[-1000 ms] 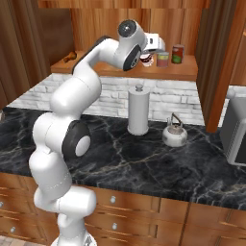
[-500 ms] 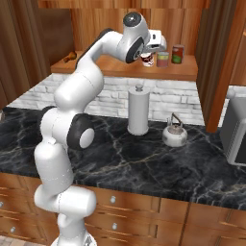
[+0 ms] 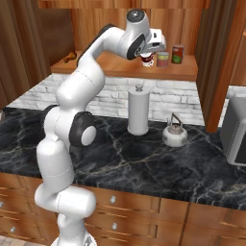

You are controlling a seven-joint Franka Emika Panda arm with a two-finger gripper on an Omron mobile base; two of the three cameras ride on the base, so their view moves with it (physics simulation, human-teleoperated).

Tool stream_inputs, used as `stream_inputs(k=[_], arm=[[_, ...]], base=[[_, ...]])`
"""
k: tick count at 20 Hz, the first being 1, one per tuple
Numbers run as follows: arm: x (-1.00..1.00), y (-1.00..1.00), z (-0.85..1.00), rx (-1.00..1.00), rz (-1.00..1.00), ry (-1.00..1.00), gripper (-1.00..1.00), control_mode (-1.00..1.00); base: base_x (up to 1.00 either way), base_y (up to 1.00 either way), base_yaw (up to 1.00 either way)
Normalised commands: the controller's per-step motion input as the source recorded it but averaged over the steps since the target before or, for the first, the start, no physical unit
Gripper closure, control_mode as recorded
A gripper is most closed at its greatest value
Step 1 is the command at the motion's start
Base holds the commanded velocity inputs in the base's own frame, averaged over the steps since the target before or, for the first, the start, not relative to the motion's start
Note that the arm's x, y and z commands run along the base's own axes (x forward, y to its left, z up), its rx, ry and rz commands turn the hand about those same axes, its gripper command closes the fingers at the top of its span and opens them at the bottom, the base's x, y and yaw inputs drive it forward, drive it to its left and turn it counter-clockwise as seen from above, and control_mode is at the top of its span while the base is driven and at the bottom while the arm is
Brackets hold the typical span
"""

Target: Pick the cans from the counter and place them in their designated side in the cabinet.

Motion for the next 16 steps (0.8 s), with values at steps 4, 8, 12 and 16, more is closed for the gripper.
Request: stream_inputs(k=[4, 8, 12, 16], arm=[[0.08, 0.0, -0.51, -0.03, 0.05, -0.05, 1.0, -1.0], [0.16, 0.0, -0.42, -0.05, 0.05, -0.06, -1.0, -1.0], [0.21, 0.0, -0.26, -0.03, 0.05, -0.09, -1.0, -1.0], [0.23, -0.01, -0.14, -0.02, 0.06, -0.14, -1.0, -1.0]], base=[[0.0, 0.0, 0.0], [0.0, 0.0, 0.0], [0.0, 0.0, 0.0], [0.0, 0.0, 0.0]])
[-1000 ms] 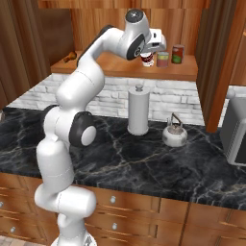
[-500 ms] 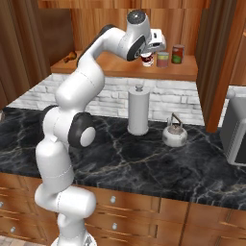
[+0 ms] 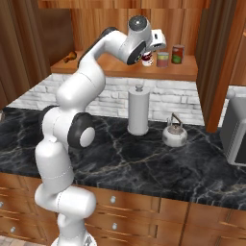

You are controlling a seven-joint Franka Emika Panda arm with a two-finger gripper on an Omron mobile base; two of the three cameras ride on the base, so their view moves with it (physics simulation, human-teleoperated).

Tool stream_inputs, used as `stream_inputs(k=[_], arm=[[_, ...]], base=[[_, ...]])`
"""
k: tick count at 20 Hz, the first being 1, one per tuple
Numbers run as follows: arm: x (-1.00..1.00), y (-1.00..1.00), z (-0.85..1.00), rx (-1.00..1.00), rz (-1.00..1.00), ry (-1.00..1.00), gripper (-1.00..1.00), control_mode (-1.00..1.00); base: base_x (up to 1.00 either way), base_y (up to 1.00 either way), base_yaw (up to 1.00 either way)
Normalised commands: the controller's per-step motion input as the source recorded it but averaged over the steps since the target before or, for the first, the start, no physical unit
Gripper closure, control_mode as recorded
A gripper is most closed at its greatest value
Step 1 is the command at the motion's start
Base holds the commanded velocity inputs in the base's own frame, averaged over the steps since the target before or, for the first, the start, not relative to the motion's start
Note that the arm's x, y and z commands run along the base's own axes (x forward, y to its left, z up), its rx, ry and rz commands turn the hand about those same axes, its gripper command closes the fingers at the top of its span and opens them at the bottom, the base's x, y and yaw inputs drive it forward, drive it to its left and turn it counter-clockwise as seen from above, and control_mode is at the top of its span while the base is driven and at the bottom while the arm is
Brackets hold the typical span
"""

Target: Pick the cans from the counter and place them in their designated side in the cabinet.

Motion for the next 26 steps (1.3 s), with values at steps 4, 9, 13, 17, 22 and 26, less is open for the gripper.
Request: stream_inputs(k=[4, 9, 13, 17, 22, 26], arm=[[0.25, 0.0, -0.11, -0.03, 0.05, -0.14, -1.0, -1.0], [0.27, -0.06, -0.04, -0.02, 0.05, -0.14, -1.0, -1.0], [0.3, -0.12, 0.0, -0.02, 0.05, -0.15, -1.0, -1.0], [0.2, -0.28, 0.01, -0.04, 0.04, -0.13, -1.0, -1.0], [0.1, -0.2, 0.07, -0.03, 0.05, -0.1, -1.0, -1.0], [-0.01, 0.0, 0.2, 0.0, 0.05, -0.01, -1.0, -1.0]], base=[[0.0, 0.0, 0.0], [0.0, 0.0, 0.0], [0.0, 0.0, 0.0], [0.0, 0.0, 0.0], [0.0, 0.0, 0.0], [0.0, 0.0, 0.0]])
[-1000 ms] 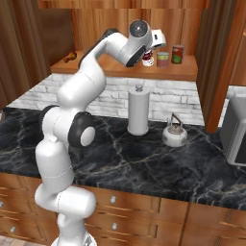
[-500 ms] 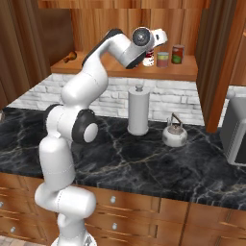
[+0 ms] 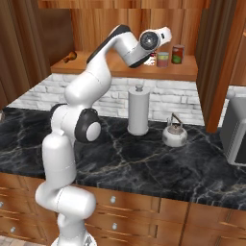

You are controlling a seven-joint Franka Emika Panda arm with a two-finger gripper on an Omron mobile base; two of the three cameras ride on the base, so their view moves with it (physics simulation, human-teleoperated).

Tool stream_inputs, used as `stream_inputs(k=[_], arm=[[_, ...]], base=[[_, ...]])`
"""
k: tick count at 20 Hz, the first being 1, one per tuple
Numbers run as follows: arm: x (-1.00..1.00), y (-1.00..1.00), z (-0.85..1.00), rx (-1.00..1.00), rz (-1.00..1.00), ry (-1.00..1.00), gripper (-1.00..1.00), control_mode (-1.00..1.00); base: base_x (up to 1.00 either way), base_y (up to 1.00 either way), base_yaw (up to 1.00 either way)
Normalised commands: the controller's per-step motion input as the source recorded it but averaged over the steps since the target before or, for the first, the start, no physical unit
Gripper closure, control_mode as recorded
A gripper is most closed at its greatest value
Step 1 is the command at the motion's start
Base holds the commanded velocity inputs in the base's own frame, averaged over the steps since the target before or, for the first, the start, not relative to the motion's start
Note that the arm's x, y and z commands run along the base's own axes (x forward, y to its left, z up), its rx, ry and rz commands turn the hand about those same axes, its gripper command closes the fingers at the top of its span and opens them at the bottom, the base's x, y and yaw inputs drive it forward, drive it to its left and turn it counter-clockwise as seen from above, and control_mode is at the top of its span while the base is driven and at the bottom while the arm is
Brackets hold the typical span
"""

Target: Pick the cans from the counter and place them in their designated side in the cabinet.

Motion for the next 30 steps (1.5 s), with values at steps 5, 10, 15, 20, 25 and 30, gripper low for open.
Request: stream_inputs(k=[5, 10, 15, 20, 25, 30], arm=[[-0.21, 0.1, 0.2, 0.0, 0.06, 0.0, -1.0, -1.0], [-0.42, 0.15, 0.17, 0.0, 0.05, 0.0, -1.0, -1.0], [-0.8, 0.32, -0.12, -0.02, 0.04, -0.03, -1.0, -1.0], [-0.89, 0.48, -0.27, -0.03, 0.04, -0.07, -1.0, -1.0], [-0.91, 0.53, -0.15, -0.04, 0.04, -0.04, -1.0, -1.0], [-1.0, 0.44, -0.06, -0.06, 0.03, 0.0, -1.0, -1.0]], base=[[0.0, 0.0, 0.0], [0.0, 0.0, 0.0], [0.0, 0.0, 0.0], [0.0, 0.0, 0.0], [0.0, 0.0, 0.0], [0.0, 0.0, 0.0]])
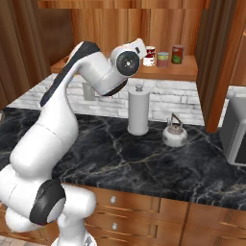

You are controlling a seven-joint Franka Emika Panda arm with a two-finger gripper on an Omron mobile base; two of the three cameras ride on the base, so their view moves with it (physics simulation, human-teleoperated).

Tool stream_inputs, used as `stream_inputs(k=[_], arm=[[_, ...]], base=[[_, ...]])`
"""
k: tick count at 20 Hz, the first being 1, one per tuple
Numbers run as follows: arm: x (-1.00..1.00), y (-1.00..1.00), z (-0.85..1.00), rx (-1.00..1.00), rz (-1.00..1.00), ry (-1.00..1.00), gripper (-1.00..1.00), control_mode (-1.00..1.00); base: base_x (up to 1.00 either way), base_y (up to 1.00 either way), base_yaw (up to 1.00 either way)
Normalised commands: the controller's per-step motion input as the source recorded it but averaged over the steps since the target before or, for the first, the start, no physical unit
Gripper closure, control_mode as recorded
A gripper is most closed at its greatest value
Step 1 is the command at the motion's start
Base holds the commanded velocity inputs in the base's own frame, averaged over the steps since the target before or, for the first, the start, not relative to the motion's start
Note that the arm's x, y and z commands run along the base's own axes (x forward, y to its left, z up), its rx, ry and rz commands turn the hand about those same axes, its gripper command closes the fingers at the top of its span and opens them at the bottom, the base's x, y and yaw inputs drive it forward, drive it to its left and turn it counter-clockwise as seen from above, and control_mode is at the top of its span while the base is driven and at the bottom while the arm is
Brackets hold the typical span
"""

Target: Pick the cans from the counter and place them in their designated side in the cabinet.

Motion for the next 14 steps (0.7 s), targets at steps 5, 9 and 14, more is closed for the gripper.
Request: stream_inputs(k=[5, 9, 14], arm=[[-0.98, 0.36, -0.08, -0.09, 0.03, 0.02, -1.0, -1.0], [-0.98, 0.27, -0.12, -0.13, 0.02, 0.07, -1.0, -1.0], [-0.91, 0.22, -0.19, -0.17, 0.03, 0.21, -1.0, -1.0]], base=[[0.0, 0.0, 0.0], [0.0, 0.0, 0.0], [0.0, 0.0, 0.0]])
